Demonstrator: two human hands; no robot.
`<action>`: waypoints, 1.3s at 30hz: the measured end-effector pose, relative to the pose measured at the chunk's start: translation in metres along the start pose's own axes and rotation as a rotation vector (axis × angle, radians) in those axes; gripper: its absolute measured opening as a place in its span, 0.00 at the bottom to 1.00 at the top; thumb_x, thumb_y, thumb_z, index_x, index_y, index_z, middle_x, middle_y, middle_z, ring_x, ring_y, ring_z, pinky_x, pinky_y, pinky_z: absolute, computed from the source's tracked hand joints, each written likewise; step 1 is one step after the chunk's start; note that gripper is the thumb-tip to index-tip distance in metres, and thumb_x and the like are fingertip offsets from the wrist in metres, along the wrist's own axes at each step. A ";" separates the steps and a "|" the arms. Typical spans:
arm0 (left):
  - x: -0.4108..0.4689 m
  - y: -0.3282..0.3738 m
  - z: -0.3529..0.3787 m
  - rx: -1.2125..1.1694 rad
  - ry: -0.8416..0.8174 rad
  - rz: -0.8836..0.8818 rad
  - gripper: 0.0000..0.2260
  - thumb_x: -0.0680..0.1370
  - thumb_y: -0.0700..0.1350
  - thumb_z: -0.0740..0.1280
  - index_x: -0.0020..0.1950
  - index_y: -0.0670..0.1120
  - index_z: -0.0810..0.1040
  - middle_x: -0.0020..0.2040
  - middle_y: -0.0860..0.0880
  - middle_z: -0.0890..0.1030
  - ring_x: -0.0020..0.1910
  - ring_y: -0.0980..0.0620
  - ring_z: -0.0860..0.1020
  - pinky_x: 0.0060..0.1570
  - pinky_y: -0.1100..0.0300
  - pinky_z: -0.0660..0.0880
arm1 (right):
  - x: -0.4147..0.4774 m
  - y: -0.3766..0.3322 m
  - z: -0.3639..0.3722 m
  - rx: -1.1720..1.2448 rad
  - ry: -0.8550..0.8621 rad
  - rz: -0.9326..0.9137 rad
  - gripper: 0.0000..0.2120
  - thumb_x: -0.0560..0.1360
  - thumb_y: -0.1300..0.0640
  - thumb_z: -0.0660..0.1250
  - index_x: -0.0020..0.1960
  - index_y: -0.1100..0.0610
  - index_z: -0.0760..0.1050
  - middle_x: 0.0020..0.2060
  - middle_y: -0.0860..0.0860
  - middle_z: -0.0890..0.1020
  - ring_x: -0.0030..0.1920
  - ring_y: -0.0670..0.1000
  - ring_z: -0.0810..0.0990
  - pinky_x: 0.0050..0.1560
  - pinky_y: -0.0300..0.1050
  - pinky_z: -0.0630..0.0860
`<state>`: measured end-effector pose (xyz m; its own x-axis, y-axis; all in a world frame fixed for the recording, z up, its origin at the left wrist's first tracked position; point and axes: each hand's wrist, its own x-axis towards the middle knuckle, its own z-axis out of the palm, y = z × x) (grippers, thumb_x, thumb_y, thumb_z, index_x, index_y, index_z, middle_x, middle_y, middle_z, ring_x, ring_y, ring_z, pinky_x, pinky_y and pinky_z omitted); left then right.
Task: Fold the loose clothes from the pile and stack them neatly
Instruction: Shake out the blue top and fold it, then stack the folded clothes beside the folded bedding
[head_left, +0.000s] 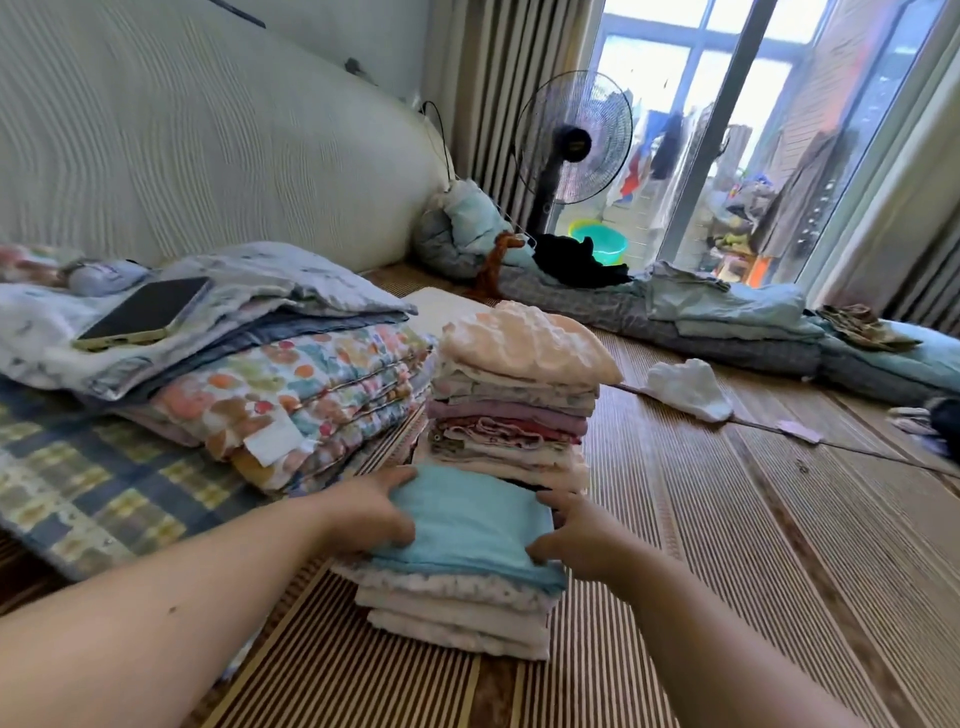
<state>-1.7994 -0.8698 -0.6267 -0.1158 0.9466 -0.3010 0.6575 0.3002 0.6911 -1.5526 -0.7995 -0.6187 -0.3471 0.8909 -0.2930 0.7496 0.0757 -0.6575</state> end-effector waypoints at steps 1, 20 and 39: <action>0.004 -0.003 0.002 -0.022 0.004 -0.018 0.37 0.69 0.47 0.70 0.76 0.56 0.60 0.65 0.51 0.69 0.54 0.53 0.72 0.36 0.70 0.68 | 0.002 0.004 0.000 0.018 -0.005 0.013 0.37 0.69 0.60 0.74 0.75 0.53 0.63 0.66 0.55 0.73 0.62 0.55 0.75 0.63 0.51 0.75; -0.150 0.102 0.137 0.346 0.289 0.415 0.33 0.71 0.61 0.65 0.72 0.67 0.52 0.77 0.57 0.51 0.76 0.49 0.49 0.71 0.43 0.56 | -0.208 0.045 -0.003 -0.535 0.550 -0.386 0.34 0.70 0.46 0.72 0.73 0.44 0.63 0.70 0.49 0.69 0.69 0.52 0.69 0.68 0.52 0.67; -0.087 0.065 0.190 0.509 0.183 0.516 0.37 0.61 0.69 0.66 0.68 0.60 0.67 0.71 0.50 0.71 0.71 0.46 0.66 0.54 0.51 0.72 | -0.105 0.129 0.026 -0.714 0.278 -0.139 0.33 0.65 0.35 0.65 0.67 0.45 0.71 0.67 0.55 0.75 0.66 0.59 0.74 0.56 0.66 0.71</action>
<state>-1.6046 -0.9551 -0.6804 0.2076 0.9703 0.1241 0.9200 -0.2368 0.3123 -1.4335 -0.8947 -0.6907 -0.3809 0.9246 0.0065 0.9237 0.3808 -0.0415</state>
